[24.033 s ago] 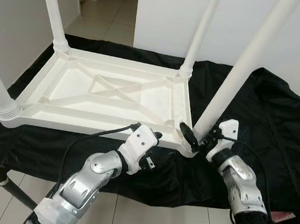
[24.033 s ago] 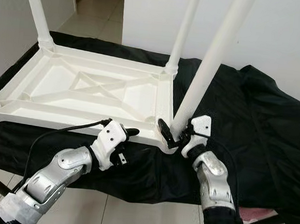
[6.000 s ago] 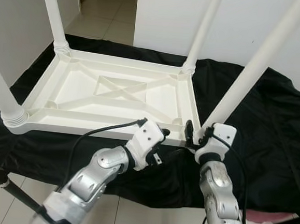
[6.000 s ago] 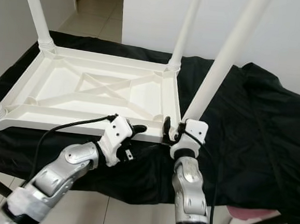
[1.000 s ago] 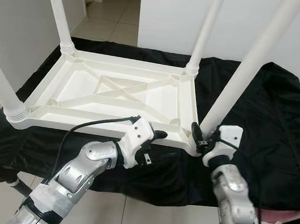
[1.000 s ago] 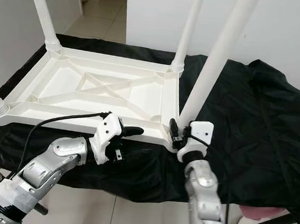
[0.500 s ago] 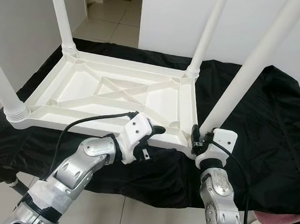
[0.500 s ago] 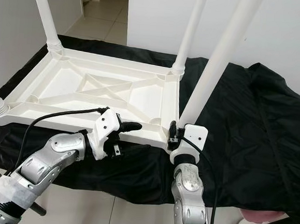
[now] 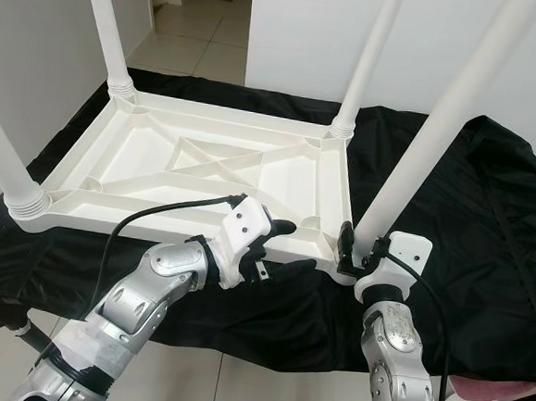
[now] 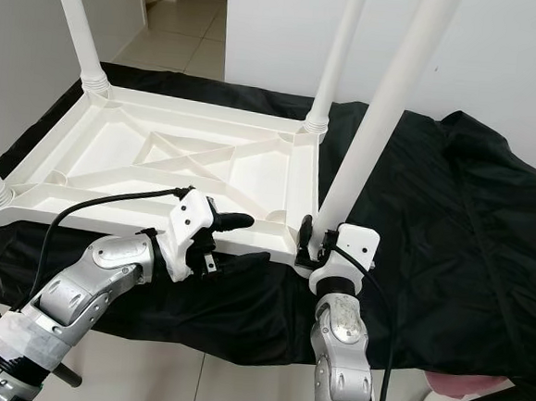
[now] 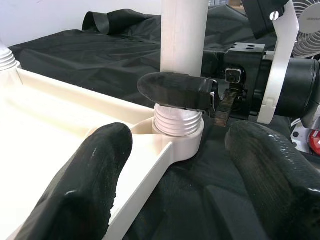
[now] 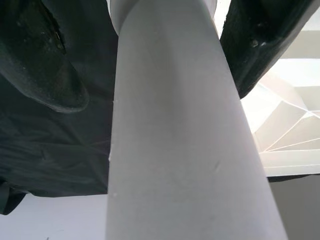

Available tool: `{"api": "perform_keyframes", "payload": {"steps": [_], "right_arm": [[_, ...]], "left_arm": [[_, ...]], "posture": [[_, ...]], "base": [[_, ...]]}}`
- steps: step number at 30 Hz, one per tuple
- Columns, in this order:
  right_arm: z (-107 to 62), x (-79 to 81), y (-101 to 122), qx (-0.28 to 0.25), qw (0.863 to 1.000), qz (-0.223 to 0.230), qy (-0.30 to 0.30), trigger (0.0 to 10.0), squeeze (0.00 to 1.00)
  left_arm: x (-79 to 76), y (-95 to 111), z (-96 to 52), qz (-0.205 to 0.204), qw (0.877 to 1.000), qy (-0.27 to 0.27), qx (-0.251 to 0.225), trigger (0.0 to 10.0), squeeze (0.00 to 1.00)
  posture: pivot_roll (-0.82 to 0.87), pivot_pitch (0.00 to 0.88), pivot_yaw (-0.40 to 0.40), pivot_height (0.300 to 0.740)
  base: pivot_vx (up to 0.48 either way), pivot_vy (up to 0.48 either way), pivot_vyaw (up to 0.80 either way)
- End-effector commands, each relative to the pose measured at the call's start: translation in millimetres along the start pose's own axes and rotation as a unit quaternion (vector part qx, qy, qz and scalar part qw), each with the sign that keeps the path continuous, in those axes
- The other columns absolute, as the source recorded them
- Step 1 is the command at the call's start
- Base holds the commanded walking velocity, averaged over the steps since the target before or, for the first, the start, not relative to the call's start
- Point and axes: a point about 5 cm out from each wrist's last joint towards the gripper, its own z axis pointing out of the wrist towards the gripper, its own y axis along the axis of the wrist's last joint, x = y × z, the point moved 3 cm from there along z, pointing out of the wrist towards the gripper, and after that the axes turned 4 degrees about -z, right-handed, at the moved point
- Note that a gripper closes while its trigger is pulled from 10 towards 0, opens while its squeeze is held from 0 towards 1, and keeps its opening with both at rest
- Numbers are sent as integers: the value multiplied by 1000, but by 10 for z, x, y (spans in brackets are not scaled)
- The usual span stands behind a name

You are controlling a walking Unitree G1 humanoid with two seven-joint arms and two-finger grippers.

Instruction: Building children table

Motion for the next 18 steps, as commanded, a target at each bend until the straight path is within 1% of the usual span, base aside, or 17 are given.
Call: {"api": "perform_keyframes", "payload": {"steps": [1,2,3,5,10,12,13,14,15,16,17,18], "right_arm": [[-5,-27,-8,-3,1000,11,22,10000,1000],[-2,-53,-11,-7,998,14,56,10000,0],[-2,-53,-11,-7,998,14,56,10000,0],[9,-115,-14,-12,995,10,98,10000,0],[15,-133,-19,-12,994,8,105,10000,0],[87,-182,-17,-14,989,-15,143,10000,0],[87,-182,-17,-14,989,-15,143,10000,0],[122,-198,-13,-15,986,-22,165,10000,0],[122,-198,-13,-15,986,-22,165,10000,0],[151,-200,-14,-13,982,-27,186,10000,0],[151,-200,-14,-13,982,-27,186,10000,0],[186,-184,-9,-13,977,-31,208,10000,0]], "left_arm": [[-52,-7,-4,-2,1000,-31,6,10000,0],[-64,-11,-7,-3,999,-32,6,10000,0],[-64,-11,-7,-3,999,-32,6,10000,0],[-76,-11,-4,-6,999,-35,5,10000,0],[-78,-9,-1,-8,999,-37,3,10000,0],[-169,-3,44,-21,998,-58,-6,10000,0],[-169,-3,44,-21,998,-58,-6,10000,0],[-221,-12,66,-24,997,-69,-7,10000,0],[-221,-12,66,-24,997,-69,-7,10000,0],[-258,-24,82,-27,997,-76,-7,10000,0],[-258,-24,82,-27,997,-76,-7,10000,0],[-282,-52,97,-26,997,-79,-2,10000,0]], "posture": [[2,0,-51,740],[0,0,-50,740],[0,0,-50,740],[-2,0,-48,740],[-2,0,-48,740],[-2,0,-46,740],[-2,0,-46,740],[-10,0,-42,740],[-10,0,-42,740],[-12,0,-39,740],[-12,0,-39,740],[-14,0,-38,740]], "base": [[0,0,0],[0,0,0],[0,0,0],[0,0,0],[0,0,0],[0,0,0],[0,0,0],[0,0,0],[0,0,0],[0,0,0],[0,0,0],[0,0,0]]}}
